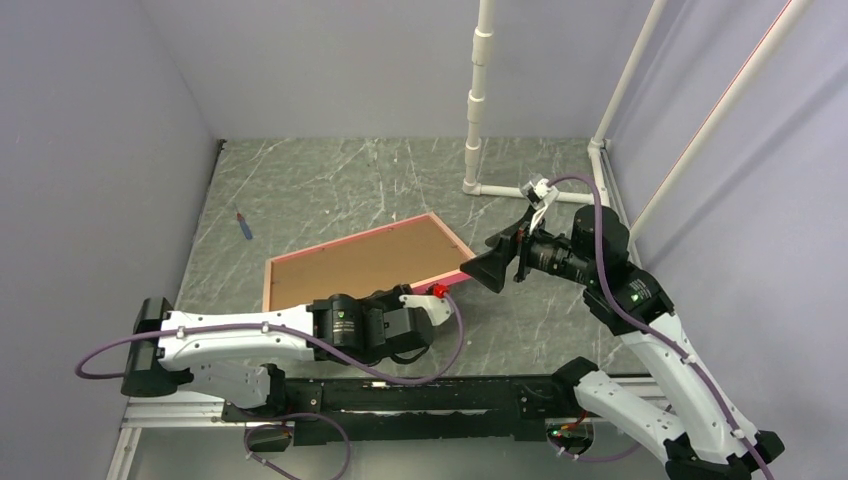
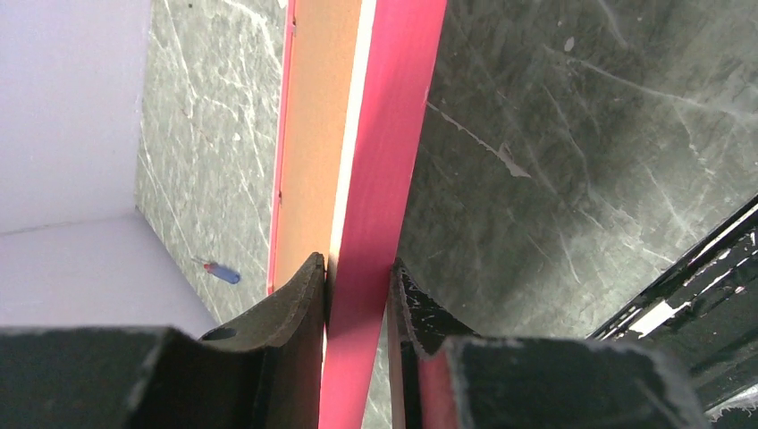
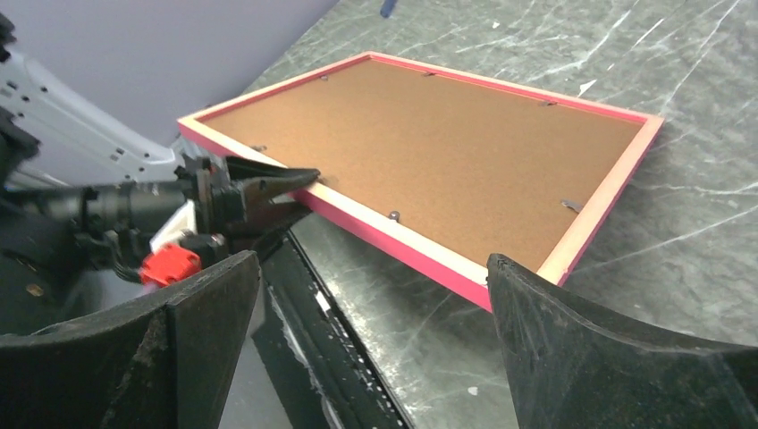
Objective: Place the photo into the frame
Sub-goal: Turn over the photo frame at the center of the board.
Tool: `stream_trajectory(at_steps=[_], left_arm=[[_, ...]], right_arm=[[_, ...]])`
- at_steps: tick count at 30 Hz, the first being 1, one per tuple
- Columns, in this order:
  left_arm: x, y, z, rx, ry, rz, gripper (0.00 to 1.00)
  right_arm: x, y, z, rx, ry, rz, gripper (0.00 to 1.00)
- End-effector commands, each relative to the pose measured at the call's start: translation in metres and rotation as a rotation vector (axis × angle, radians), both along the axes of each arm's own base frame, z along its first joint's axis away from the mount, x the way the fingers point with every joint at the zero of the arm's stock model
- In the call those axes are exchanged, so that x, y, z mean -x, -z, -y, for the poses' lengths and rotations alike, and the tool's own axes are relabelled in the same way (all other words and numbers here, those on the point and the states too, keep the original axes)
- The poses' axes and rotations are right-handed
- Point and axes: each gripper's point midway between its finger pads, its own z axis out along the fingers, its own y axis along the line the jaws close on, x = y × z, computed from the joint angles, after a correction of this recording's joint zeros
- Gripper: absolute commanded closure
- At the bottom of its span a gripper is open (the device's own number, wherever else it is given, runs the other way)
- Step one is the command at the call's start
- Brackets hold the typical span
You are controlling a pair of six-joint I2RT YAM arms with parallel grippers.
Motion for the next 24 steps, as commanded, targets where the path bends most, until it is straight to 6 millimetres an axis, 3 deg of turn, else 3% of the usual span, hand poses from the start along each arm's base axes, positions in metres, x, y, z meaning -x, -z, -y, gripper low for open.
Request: stream_trajectory(at_steps=[1,7,14,17,21,24], left_arm=[[-0.002,-0.045,0.017,0.222,-0.017,0.007,1.0],[-0.004,-0.069,0.012,0.302,-0.006,0.013,1.0],[-0.005,-0.094,0.004,0.426,0.026,-0.042,1.0],[-0.006,-0.1,-0.001,0.454,0.037,-0.058,1.0],[-0.005,-0.102,-0.007,0.468,0.04,-0.067,1.0],[-0.003,-0.102,-0.007,0.487,0.052,-0.082,1.0]], right_arm=[[0.004,-0.014,0.001,0.003,-0.062,0.191,0.0],[0.002,-0.019,0.006,-0.022,-0.046,0.354,0.0],[-0.008,-0.002,0.003,0.046,-0.056,0.345,0.0],[0.001,0.002,-0.007,0.054,-0.164,0.338,0.0],[0.017,-0.001,-0.015,0.044,-0.303,0.464,0.0],[0.016,-0.003,-0.015,0.055,-0.322,0.559,0.01]])
